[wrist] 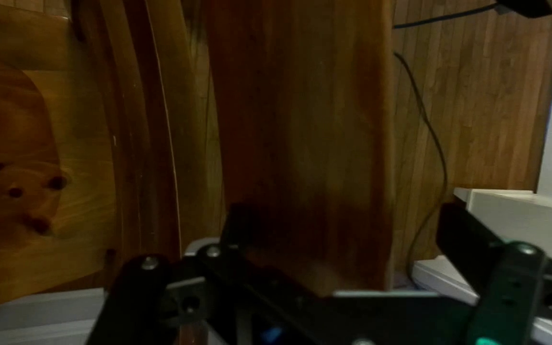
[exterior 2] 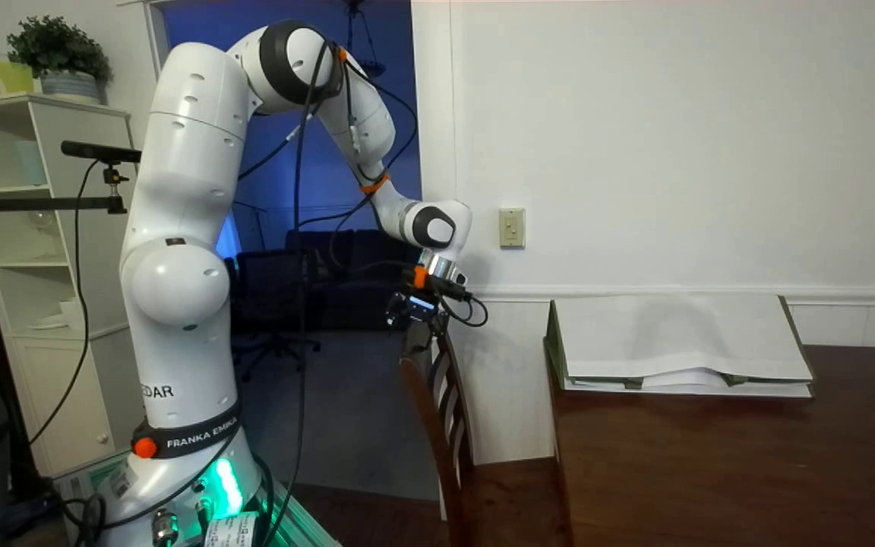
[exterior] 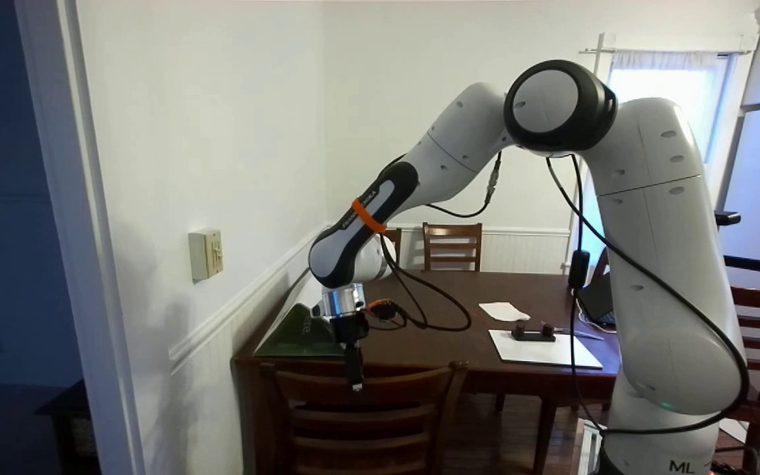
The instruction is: Pull the chair on the left backwards away from the table
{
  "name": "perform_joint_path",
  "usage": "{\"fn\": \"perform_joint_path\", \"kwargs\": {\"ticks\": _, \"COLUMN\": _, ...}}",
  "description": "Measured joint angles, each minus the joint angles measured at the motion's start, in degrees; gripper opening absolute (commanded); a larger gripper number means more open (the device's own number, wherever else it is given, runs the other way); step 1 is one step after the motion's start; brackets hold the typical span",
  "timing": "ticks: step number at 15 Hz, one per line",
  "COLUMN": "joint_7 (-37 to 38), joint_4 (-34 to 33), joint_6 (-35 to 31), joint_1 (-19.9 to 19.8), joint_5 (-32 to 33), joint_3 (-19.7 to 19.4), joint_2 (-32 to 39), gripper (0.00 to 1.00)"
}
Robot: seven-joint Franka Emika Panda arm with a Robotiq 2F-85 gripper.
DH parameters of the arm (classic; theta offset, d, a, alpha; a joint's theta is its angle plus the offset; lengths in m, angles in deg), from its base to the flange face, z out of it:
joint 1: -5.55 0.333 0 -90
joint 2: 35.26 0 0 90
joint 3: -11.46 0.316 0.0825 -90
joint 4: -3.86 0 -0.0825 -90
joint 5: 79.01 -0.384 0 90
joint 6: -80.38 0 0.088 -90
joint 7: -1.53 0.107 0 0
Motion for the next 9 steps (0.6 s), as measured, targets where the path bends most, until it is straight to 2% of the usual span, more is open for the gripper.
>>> {"fn": "perform_joint_path", "kwargs": {"ticks": 9, "joint_7": 0.0, "joint_4": 2.7, "joint_6": 1.3, "joint_1": 2.8, "joint_5": -9.2, "joint_3": 1.1, "joint_2": -1.5, "gripper": 1.0}}
